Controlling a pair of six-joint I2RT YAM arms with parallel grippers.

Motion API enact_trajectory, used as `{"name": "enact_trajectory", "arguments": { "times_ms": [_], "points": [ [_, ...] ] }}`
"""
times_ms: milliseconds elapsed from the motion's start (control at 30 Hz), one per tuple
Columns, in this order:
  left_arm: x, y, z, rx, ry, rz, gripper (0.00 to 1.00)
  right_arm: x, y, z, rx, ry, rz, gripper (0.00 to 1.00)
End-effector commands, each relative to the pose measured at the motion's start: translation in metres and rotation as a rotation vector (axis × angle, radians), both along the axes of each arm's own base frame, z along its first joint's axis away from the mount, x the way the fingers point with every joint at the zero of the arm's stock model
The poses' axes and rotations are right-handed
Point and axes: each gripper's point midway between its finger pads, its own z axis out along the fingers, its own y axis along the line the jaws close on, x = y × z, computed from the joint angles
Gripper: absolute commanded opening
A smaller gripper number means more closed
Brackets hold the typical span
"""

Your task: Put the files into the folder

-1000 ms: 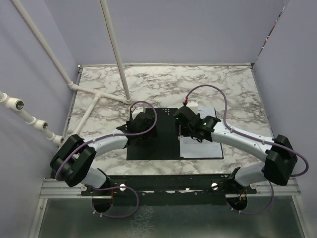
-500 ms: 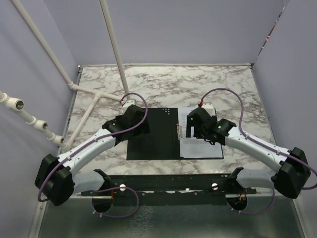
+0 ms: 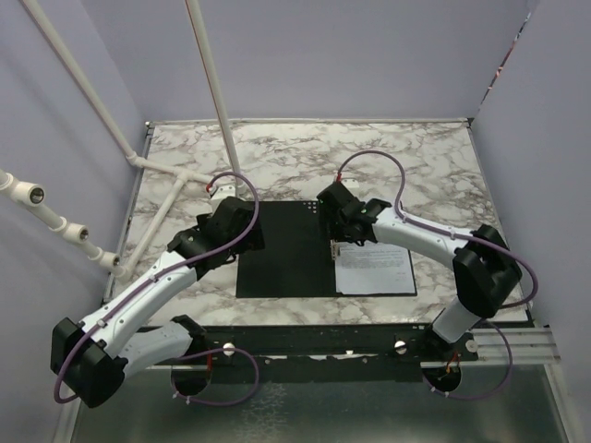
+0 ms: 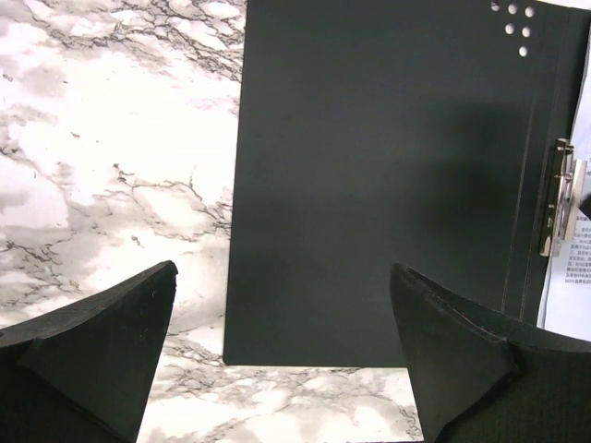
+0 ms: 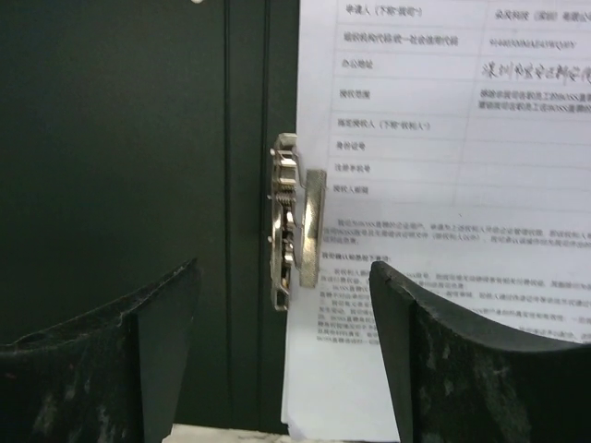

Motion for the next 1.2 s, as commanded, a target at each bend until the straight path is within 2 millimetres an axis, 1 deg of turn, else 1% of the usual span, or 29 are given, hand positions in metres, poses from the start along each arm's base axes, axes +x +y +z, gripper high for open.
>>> {"name": "enact_trajectory", "arguments": {
  "times_ms": [0,133,233,300,600,700,833,933,1033,1167],
  "points": [
    [-0.002,0.003,0.014,0.004,-0.031,-0.03,0.99,0.016,0.01,-0.011,-0.029,0.003,-0.014,0.76],
    [-0.004,0.004,0.019,-0.002,-0.045,-0.043,0.99,0.019,0.007,-0.027,-0.077,0.025,-0.04,0.71],
    [-0.005,0.004,0.019,-0.003,-0.049,-0.048,0.99,0.02,0.005,-0.036,-0.101,0.035,-0.058,0.65],
    [-0.005,0.003,0.019,-0.004,-0.048,-0.052,0.99,0.021,0.003,-0.041,-0.116,0.041,-0.069,0.6],
    [-0.007,0.0,0.016,-0.02,-0.047,-0.071,0.99,0.015,-0.005,-0.057,-0.156,0.073,-0.083,0.56],
    [-0.007,0.001,0.017,-0.019,-0.049,-0.069,0.99,0.014,-0.007,-0.063,-0.161,0.078,-0.088,0.51],
    [-0.007,0.001,0.016,-0.018,-0.047,-0.069,0.99,0.015,-0.007,-0.066,-0.165,0.073,-0.089,0.43],
    [-0.007,0.0,0.014,-0.016,-0.041,-0.068,0.99,0.016,-0.006,-0.067,-0.169,0.07,-0.085,0.41],
    [-0.007,0.001,0.012,-0.013,-0.036,-0.066,0.99,0.016,-0.007,-0.07,-0.176,0.074,-0.082,0.35],
    [-0.006,0.001,0.01,-0.009,-0.03,-0.06,0.99,0.013,-0.011,-0.074,-0.178,0.076,-0.08,0.21]
  ]
}}
